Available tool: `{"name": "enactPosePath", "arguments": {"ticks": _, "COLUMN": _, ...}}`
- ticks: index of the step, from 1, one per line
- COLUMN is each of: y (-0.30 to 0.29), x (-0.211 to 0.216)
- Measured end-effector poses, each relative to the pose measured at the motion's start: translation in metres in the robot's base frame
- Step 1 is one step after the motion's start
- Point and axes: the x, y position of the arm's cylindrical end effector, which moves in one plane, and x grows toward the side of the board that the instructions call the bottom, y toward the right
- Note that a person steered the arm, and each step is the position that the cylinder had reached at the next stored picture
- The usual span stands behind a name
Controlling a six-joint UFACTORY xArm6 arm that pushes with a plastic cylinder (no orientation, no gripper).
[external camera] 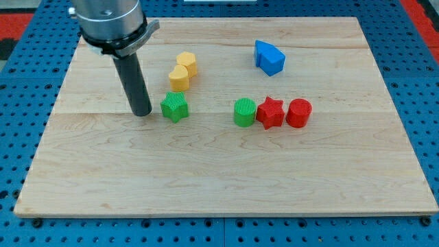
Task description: Slide the green star horizontal to the green circle
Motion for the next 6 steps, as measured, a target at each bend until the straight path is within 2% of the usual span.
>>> {"name": "enactPosePath", "arguments": {"ticks": 1, "y": 0.012, "x": -0.016}}
{"name": "enactPosePath", "arguments": {"ticks": 2, "y": 0.055, "x": 0.000}}
{"name": "enactPosePath", "arguments": {"ticks": 3, "y": 0.043, "x": 0.003}}
{"name": "enactPosePath", "arguments": {"ticks": 4, "y": 0.007, "x": 0.020}}
{"name": "enactPosePath", "arguments": {"ticks": 6, "y": 0.044, "x": 0.033}}
